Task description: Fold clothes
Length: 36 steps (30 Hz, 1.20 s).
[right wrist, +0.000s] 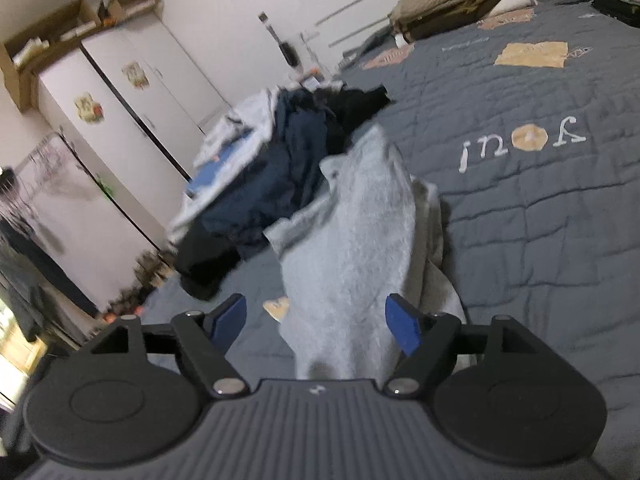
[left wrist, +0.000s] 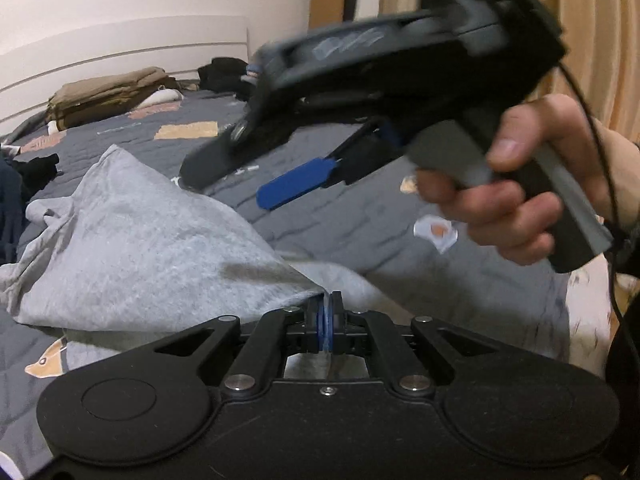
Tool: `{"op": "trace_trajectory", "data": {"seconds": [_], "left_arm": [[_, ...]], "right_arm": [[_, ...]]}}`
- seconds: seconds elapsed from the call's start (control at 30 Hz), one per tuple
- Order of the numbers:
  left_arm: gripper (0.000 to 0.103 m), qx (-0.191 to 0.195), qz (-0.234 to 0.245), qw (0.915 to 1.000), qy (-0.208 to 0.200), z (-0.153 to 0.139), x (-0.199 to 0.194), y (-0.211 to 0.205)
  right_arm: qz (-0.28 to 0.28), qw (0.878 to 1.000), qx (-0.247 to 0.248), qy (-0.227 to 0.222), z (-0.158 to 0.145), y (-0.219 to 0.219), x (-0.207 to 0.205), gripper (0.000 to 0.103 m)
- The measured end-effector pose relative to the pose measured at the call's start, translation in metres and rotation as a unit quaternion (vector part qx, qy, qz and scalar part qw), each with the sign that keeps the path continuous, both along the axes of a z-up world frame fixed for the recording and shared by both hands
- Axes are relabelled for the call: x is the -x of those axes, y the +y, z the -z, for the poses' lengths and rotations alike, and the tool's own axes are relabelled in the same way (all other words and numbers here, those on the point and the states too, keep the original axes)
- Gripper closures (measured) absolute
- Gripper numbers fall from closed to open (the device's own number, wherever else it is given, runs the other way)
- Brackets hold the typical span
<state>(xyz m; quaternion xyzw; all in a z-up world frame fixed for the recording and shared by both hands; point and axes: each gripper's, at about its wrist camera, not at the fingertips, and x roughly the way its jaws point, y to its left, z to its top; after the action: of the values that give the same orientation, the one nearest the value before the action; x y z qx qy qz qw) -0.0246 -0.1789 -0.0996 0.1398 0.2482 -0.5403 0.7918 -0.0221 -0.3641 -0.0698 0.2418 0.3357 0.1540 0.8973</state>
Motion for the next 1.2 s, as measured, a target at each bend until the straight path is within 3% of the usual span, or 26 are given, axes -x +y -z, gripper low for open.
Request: {"op": "trace_trajectory", "data": {"seconds": [0.03, 0.13, 0.2, 0.23, 0.33, 0.37, 0.4, 0.5, 0.7, 0.77, 0.83, 0.9, 0.97, 1.07, 1.13, 1.17, 1.2], "left_arm": [[0.100, -0.003, 0.004, 1.0000, 0.002, 0.000, -0.001, 0.004], [0.086, -0.011, 0.016, 0.9996, 0.020, -0.004, -0.006, 0.016], [0.058, -0.013, 0.020, 0.9994, 0.027, -0.005, -0.008, 0.024], [0.053, -0.013, 0.018, 0.9995, 0.021, -0.006, -0.010, 0.029], [0.050, -0.005, -0.001, 0.9998, 0.021, -0.010, -0.016, 0.043], [0.050, -0.002, -0.008, 0.9997, 0.021, -0.011, -0.018, 0.047], [0.050, 0.006, -0.018, 0.9994, 0.028, -0.013, -0.022, 0.054], [0.050, 0.025, -0.049, 0.9978, 0.036, -0.018, -0.034, 0.068], [0.050, 0.055, -0.101, 0.9922, 0.048, -0.030, -0.052, 0.085], [0.050, 0.058, -0.114, 0.9905, 0.051, -0.031, -0.058, 0.083], [0.048, 0.053, -0.121, 0.9898, 0.053, -0.030, -0.062, 0.079], [0.046, 0.049, -0.127, 0.9893, 0.054, -0.029, -0.064, 0.077], [0.046, 0.046, -0.129, 0.9891, 0.056, -0.026, -0.065, 0.072], [0.040, 0.045, -0.132, 0.9887, 0.055, -0.025, -0.065, 0.066], [0.040, 0.049, -0.133, 0.9884, 0.053, -0.023, -0.064, 0.063], [0.040, 0.051, -0.135, 0.9880, 0.055, -0.024, -0.065, 0.062], [0.039, 0.053, -0.137, 0.9875, 0.058, -0.024, -0.065, 0.060]], "right_arm": [[0.004, 1.000, 0.009, 0.010, 0.006, 0.003, -0.003, 0.027], [0.025, 0.998, 0.027, 0.042, 0.025, 0.006, -0.012, 0.027], [0.037, 0.998, 0.014, 0.055, 0.035, 0.004, -0.014, 0.031], [0.041, 0.997, 0.001, 0.059, 0.040, 0.003, -0.015, 0.033], [0.041, 0.997, -0.028, 0.064, 0.045, 0.004, -0.016, 0.068], [0.041, 0.996, -0.035, 0.064, 0.045, 0.005, -0.016, 0.085], [0.044, 0.997, -0.036, 0.061, 0.043, 0.007, -0.015, 0.091], [0.063, 0.997, -0.033, 0.037, 0.024, -0.001, -0.006, 0.096], [0.157, 0.987, -0.015, -0.013, -0.023, -0.060, 0.028, 0.097], [0.201, 0.978, 0.046, -0.011, -0.029, -0.080, 0.041, 0.097], [0.230, 0.967, 0.112, 0.010, -0.024, -0.095, 0.046, 0.096], [0.240, 0.955, 0.163, 0.063, -0.010, -0.111, 0.046, 0.093], [0.254, 0.945, 0.187, 0.087, -0.002, -0.123, 0.049, 0.093], [0.238, 0.959, 0.147, 0.046, -0.017, -0.126, 0.059, 0.091], [0.200, 0.972, 0.126, 0.001, -0.030, -0.115, 0.062, 0.075], [0.178, 0.976, 0.124, -0.020, -0.035, -0.105, 0.061, 0.055], [0.158, 0.978, 0.131, -0.037, -0.037, -0.094, 0.058, 0.043]]}}
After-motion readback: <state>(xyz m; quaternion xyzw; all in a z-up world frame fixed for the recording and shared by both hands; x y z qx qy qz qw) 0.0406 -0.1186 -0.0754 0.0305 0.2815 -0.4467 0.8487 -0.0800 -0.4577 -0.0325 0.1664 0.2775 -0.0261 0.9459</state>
